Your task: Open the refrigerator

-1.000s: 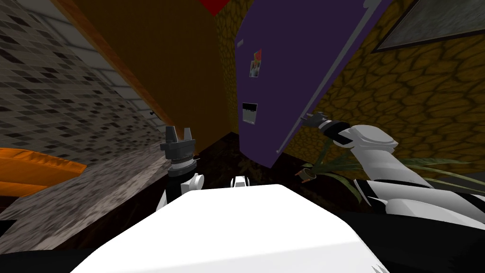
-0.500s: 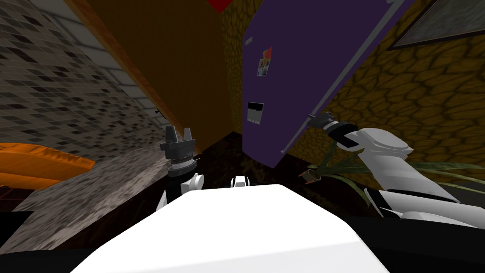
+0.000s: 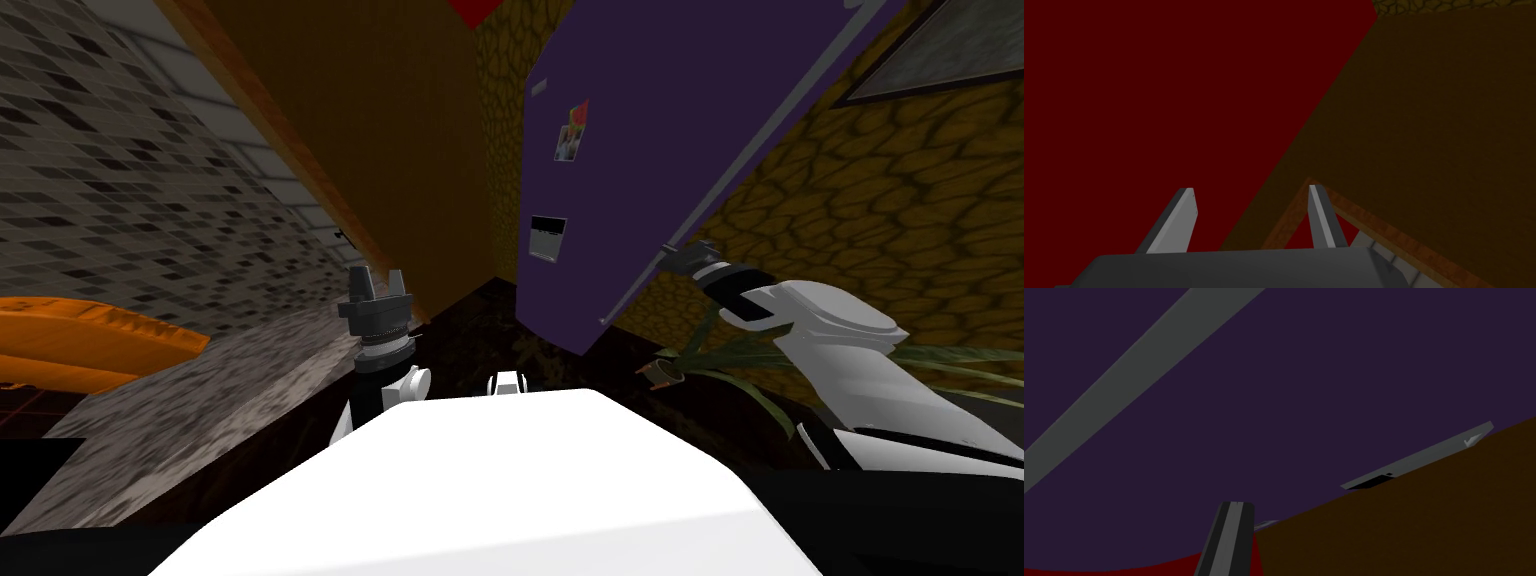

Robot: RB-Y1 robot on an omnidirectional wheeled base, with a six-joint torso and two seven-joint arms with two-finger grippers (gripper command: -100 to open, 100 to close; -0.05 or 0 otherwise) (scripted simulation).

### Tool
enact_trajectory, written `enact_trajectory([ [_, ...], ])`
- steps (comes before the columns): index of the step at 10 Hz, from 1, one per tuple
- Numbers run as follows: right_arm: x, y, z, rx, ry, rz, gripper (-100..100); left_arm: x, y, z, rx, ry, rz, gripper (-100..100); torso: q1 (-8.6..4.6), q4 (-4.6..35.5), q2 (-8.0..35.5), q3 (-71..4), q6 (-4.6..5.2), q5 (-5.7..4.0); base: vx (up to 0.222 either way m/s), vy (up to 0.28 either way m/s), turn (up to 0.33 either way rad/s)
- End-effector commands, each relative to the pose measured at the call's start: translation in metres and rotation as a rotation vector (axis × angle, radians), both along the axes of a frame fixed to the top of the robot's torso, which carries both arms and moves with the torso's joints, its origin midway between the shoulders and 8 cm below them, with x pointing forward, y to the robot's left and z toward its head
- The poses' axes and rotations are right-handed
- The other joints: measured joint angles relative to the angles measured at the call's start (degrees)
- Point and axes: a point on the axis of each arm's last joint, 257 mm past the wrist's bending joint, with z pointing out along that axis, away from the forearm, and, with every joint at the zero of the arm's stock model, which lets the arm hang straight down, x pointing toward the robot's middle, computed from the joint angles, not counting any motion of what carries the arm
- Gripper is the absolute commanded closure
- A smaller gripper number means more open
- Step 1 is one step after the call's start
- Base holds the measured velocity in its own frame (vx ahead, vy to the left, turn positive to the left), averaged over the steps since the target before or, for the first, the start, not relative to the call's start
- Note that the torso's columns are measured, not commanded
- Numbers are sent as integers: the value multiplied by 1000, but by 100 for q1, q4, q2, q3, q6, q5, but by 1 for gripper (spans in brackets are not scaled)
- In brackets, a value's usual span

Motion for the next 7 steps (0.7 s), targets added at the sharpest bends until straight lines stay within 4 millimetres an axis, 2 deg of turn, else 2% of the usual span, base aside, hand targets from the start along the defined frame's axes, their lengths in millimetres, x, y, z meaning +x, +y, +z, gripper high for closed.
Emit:
enact_trajectory([
  [1,-16,-10,12,-13,-28,-48,100,0,0,0,0,0,0,0,-22,-1,-2,-1,0,-9,-7,97,80],
  [3,-25,-17,-2,13,-4,-57,100,0,0,0,0,0,0,0,26,-1,-2,-1,-1,7,3,102,9],
  [4,-28,-20,-10,12,12,-63,100,0,0,0,0,0,0,0,6,-1,-4,-2,0,1,8,31,-7],
  [5,-36,-23,12,-7,-35,-100,100,0,0,0,0,0,0,0,-13,-1,-4,-3,-2,-6,-16,109,82],
  [6,-42,-25,9,5,-28,-103,100,0,0,0,0,0,0,0,18,1,5,3,-2,1,0,130,28],
  [7,-47,-29,-3,16,-4,-111,100,0,0,0,0,0,0,0,25,1,0,1,-1,7,20,79,-9],
])
